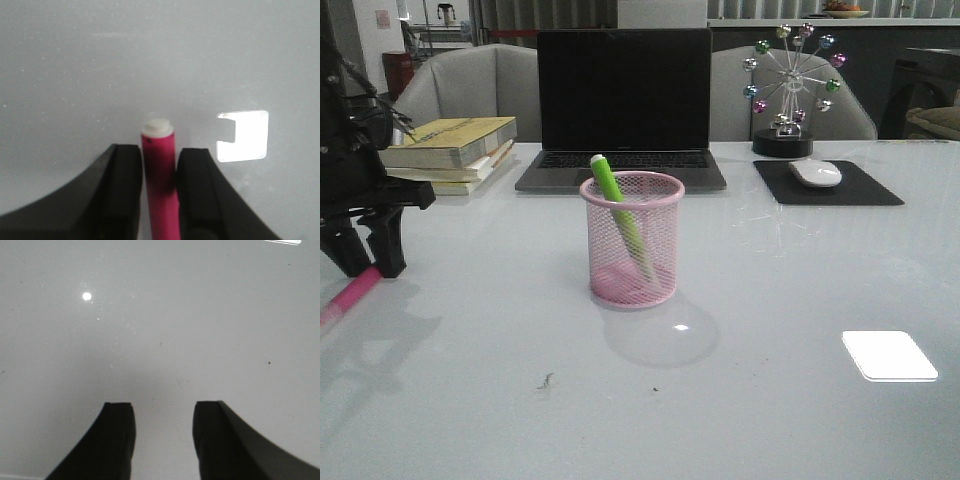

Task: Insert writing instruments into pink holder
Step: 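Lower the left gripper onto the pink marker and close on it, then lift the pink marker upright and carry it over the holder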

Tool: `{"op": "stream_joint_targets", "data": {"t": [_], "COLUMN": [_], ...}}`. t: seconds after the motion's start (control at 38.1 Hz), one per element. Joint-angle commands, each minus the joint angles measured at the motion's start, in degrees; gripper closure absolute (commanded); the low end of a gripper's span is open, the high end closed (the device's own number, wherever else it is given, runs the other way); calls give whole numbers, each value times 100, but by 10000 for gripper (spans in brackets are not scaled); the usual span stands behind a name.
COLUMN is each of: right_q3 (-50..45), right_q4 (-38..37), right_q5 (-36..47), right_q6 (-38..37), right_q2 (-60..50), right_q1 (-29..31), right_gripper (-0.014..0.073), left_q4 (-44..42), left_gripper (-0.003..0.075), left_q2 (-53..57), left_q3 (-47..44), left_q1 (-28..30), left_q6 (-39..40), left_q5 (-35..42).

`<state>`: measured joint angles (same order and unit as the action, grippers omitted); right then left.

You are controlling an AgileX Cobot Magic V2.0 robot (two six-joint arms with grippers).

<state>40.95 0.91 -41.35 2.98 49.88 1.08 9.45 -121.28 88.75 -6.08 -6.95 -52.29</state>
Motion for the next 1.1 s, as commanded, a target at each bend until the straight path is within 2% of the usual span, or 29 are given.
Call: {"op": "stream_joint_targets", "data": {"t": [0.0,0.26,0.47,0.79,1.08], "right_q3": [166,166,166,166,166], "right_q4": [-56,-56,-56,-56,-56], "right_q5": [300,211,94,97,97], "right_q6": [54,54,54,54,54], "right_q2": [-35,-35,-35,-35,-35], "right_q1": [47,47,47,47,47], "right_gripper": [197,197,197,197,197], "left_q4": [83,94,106,202,654], "left_gripper": [619,621,621,621,621], "left_q2": [200,333,956,2004,2189], "left_q3": [99,111,111,111,64], "left_q1": [-33,-57,-234,-862,-1755], "left_q6": [59,48,-172,-289,-289], "left_q5": [16,168,871,2369,4089]}}
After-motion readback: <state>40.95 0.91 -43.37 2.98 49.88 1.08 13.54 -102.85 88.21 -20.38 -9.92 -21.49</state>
